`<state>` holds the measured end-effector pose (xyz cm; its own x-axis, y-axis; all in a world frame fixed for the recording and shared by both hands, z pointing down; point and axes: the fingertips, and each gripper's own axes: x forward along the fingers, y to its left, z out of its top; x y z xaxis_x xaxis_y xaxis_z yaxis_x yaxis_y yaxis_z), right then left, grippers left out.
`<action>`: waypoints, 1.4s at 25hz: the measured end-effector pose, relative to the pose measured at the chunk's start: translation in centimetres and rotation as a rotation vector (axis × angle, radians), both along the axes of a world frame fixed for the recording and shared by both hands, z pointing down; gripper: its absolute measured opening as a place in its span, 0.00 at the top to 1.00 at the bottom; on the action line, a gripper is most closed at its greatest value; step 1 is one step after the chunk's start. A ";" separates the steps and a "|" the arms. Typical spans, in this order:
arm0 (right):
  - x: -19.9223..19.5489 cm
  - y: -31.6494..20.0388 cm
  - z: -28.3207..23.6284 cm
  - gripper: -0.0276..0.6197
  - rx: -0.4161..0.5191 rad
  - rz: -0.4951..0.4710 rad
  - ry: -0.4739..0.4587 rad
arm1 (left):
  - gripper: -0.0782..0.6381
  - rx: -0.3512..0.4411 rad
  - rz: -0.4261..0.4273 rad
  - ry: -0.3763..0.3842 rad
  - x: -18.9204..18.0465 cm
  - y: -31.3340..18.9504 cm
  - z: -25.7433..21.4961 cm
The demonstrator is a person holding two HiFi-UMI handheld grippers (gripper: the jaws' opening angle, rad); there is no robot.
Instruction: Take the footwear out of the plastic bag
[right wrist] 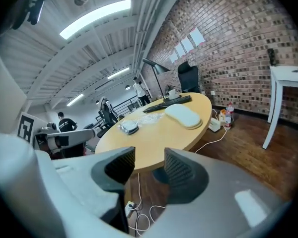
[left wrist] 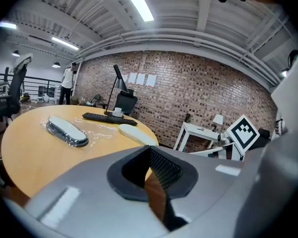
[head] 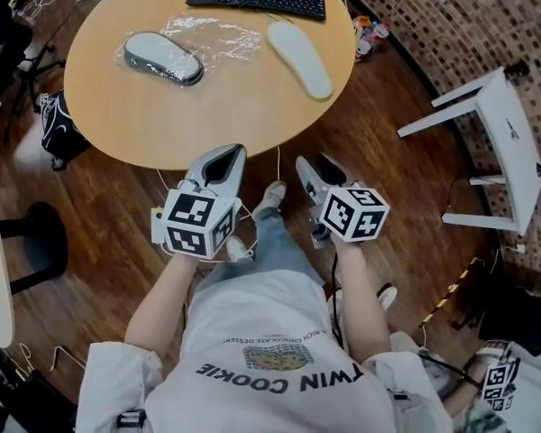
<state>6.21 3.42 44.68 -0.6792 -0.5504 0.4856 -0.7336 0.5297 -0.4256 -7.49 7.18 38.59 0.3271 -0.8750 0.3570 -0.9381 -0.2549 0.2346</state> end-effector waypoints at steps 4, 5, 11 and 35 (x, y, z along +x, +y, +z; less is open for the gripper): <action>0.0 4.0 -2.3 0.70 0.056 -0.035 0.009 | 0.88 -0.013 0.018 0.012 2.8 3.0 0.3; -0.2 4.7 -2.9 0.72 0.071 -0.046 0.008 | 0.88 -0.015 0.017 0.008 3.3 3.7 0.3; -0.7 8.9 -5.5 0.76 0.136 -0.129 -0.020 | 0.88 -0.035 -0.034 -0.008 5.8 7.4 0.3; 4.6 25.1 -8.3 0.92 0.290 -0.301 -0.003 | 0.88 -0.002 -0.216 -0.129 15.3 22.6 -2.2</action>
